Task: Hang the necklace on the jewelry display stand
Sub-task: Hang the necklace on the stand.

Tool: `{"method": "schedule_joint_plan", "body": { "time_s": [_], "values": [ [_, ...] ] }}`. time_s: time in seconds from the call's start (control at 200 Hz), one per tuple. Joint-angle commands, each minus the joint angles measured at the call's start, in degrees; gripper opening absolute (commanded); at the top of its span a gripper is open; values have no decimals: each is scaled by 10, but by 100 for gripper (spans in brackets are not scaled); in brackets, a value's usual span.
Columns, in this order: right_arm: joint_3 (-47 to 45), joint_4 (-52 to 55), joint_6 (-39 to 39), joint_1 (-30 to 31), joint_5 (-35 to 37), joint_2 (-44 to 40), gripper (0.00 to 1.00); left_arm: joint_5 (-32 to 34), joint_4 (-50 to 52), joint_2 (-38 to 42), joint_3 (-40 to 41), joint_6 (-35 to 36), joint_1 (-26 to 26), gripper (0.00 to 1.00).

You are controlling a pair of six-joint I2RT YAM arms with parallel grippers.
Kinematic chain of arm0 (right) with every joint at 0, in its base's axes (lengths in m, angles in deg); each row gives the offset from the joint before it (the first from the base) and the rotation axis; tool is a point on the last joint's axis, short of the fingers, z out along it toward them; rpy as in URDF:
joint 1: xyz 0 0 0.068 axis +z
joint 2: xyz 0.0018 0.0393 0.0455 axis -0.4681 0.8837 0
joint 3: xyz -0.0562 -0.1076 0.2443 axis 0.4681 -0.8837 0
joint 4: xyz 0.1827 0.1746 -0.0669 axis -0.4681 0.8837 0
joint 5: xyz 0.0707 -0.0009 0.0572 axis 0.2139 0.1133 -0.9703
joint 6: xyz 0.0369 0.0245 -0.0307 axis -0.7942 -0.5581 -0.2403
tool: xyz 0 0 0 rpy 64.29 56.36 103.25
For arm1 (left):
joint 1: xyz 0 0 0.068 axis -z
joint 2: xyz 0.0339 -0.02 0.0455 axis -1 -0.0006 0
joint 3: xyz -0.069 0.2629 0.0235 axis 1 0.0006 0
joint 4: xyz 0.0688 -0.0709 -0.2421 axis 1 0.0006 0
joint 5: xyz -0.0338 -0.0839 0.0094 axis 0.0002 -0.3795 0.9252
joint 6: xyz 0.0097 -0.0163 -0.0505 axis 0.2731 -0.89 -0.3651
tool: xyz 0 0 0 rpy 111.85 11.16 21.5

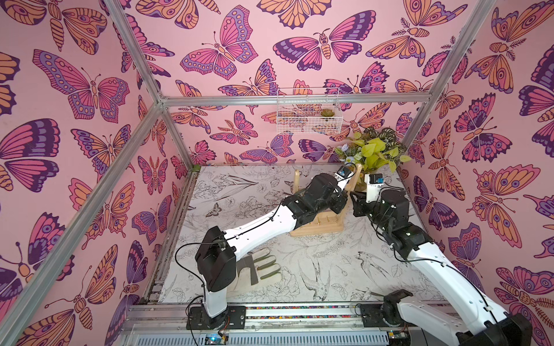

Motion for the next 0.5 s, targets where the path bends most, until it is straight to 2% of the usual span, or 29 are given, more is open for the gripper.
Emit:
{"method": "schedule_joint_plan", "body": {
  "time_s": [0.0, 0.125, 0.26, 0.496],
  "values": [
    [16, 18, 7, -4, -1, -12, 25, -14, 11, 27, -2, -6, -4, 20],
    [21, 31, 1, -7, -19, -16, 30, -30, 13, 45, 1, -14, -4, 26],
    [22, 48, -17, -30, -52, -18, 35, -50, 24, 62, 5, -28, -1, 26],
    [6, 71, -33, -60, -87, -43, 43, -43, 44, 99, 52, -60, 3, 28]
  ]
}}
